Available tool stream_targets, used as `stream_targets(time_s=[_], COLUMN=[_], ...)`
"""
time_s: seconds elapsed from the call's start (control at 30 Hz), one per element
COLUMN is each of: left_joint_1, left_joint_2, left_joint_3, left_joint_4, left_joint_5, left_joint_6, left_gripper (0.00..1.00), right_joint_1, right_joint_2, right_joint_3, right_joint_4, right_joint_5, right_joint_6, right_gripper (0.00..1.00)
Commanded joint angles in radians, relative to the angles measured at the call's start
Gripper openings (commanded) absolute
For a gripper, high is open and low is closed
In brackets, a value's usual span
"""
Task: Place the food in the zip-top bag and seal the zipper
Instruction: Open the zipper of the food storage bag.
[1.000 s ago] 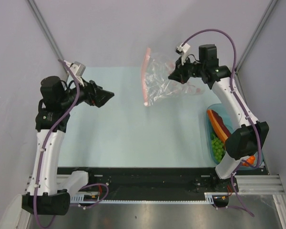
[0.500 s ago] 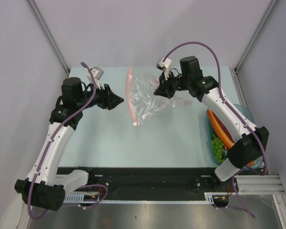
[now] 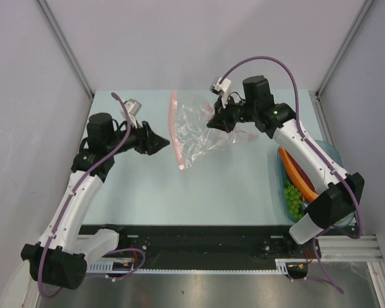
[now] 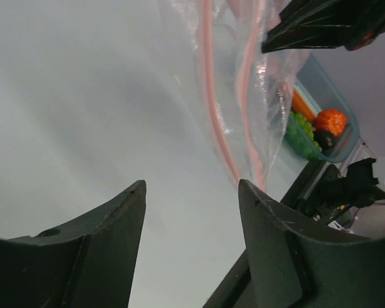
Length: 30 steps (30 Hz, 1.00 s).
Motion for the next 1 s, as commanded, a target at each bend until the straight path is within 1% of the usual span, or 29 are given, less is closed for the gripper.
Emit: stream_targets(time_s=[0.0, 0.07, 0.2, 0.4, 0.53, 0.63, 0.67, 0.77, 0.97], left_joint_1=[-0.007, -0.007, -0.007, -0.007, -0.007, -0.005, -0.004, -0.001, 0.008], left_joint_2=[-0.053, -0.041, -0.025, 0.021, 0.002, -0.002, -0.01, -0.033, -0.039], left_joint_3=[-0.03, -0.027, -0.023, -0.013, -0.042, -0.054, -0.068, -0.105, -0.132], left_joint_4=[0.139, 0.132, 0.165, 0.119, 0.156, 0.165, 0.171, 0.219, 0.241], left_joint_5=[0.084, 0.078, 0.047, -0.013, 0.0, 0.035, 0.067, 0.105, 0.11], left_joint_6=[-0.094, -0.097, -0.117, -0.091, -0.111, -0.126, -0.131, -0.163, -0.2], left_gripper=[0.64, 0.64, 0.63, 0.56, 0.55, 0.54, 0.54, 0.54, 0.51], right_joint_1=[0.011, 0.022, 0.039, 0.043, 0.043, 0.04, 0.039, 0.022, -0.004], right_joint_2=[-0.031, -0.039, -0.068, -0.088, -0.096, -0.097, -0.097, -0.099, -0.107], right_joint_3=[-0.011, -0.017, -0.04, -0.054, -0.063, -0.067, -0.069, -0.072, -0.074], right_joint_4=[0.028, 0.024, 0.019, 0.021, 0.022, 0.022, 0.022, 0.022, -0.002], right_joint_5=[0.006, 0.017, 0.034, 0.021, -0.003, -0.014, -0.017, -0.031, -0.052], right_joint_6=[-0.024, -0.036, -0.07, -0.082, -0.085, -0.087, -0.088, -0.085, -0.084], right_gripper=[0.0, 0.0, 0.0, 0.0, 0.0, 0.0, 0.0, 0.0, 0.0])
